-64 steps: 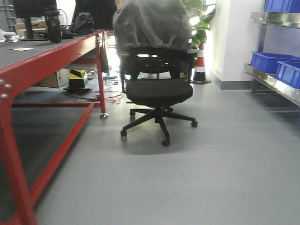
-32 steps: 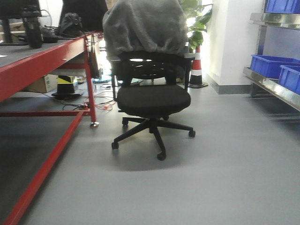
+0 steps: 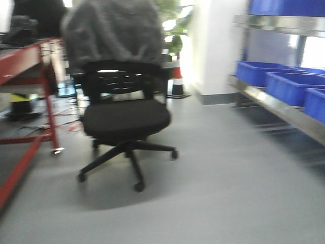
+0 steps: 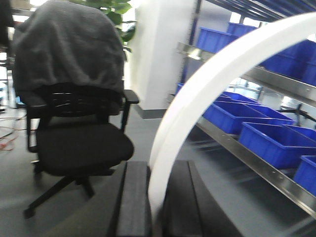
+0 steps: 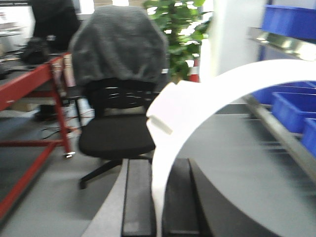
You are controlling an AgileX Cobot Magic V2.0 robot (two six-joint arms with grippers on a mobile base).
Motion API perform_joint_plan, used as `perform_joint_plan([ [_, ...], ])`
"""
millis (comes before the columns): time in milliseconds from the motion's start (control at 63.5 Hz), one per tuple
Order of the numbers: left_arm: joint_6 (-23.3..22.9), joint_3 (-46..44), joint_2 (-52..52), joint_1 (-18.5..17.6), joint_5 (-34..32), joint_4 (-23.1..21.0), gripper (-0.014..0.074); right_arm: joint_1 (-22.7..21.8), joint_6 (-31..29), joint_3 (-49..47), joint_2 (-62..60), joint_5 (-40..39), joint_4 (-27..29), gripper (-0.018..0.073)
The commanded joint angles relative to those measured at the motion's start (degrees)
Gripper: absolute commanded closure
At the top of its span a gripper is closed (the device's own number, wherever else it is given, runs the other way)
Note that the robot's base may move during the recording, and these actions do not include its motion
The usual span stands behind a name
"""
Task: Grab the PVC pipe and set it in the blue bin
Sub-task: 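Drive up to the steel shelf of blue bins carrying the pipe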
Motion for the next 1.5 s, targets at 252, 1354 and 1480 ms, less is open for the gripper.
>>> perform_joint_plan([
  [252,-0.5,-0.1,-0.4,-0.3,-1.9,0.0,0.0708,0.2,-0.2,0.1,-0.2,-1.4,-0.7,0.0727],
  [1354,-0.5,-0.1,-0.4,-0.3,-1.9,0.0,0.0708,0.2,-0.2,0.1,-0.2,-1.4,-0.7,0.0727],
  [1480,-0.5,-0.1,-0.4,-0.3,-1.9,0.0,0.0708,0.2,-0.2,0.1,-0.2,-1.4,-0.7,0.0727],
])
